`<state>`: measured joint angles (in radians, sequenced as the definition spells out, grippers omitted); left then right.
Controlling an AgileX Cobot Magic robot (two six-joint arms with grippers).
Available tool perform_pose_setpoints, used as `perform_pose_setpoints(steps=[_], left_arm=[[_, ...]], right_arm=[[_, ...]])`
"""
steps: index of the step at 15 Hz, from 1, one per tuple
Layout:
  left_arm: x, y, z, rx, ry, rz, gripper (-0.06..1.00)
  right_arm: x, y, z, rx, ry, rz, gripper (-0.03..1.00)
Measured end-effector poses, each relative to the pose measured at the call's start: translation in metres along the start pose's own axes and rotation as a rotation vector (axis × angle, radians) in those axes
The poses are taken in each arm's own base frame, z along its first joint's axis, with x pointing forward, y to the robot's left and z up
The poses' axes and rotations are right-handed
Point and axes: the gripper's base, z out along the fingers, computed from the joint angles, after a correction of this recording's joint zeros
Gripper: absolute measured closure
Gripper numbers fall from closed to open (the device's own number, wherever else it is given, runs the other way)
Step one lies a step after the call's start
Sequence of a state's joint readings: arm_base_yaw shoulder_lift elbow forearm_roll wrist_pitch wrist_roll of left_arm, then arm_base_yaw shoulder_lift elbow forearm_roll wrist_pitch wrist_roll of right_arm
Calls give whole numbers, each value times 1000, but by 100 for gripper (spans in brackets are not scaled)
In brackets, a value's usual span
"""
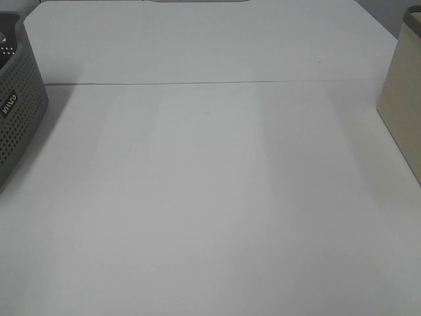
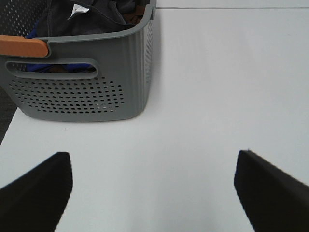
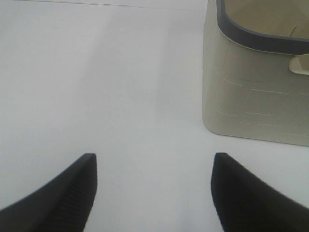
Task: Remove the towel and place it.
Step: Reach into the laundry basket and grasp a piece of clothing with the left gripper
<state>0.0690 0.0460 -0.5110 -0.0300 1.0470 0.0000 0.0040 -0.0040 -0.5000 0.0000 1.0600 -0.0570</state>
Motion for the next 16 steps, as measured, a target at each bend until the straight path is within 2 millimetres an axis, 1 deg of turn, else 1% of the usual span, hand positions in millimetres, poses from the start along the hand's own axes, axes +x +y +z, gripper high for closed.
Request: perform_pose_setpoints(steps=[6,8,9,16], left_arm=[[0,0,0,-1,0,17,8],[0,0,0,-2,0,26,1],[0,1,0,-7,0,31,-4],[0,2,0,-26,0,25,-5]], right_arm=[[0,0,0,0,0,0,31],[0,0,0,0,0,0,31],[0,0,0,0,0,0,31],[0,0,0,0,0,0,31]])
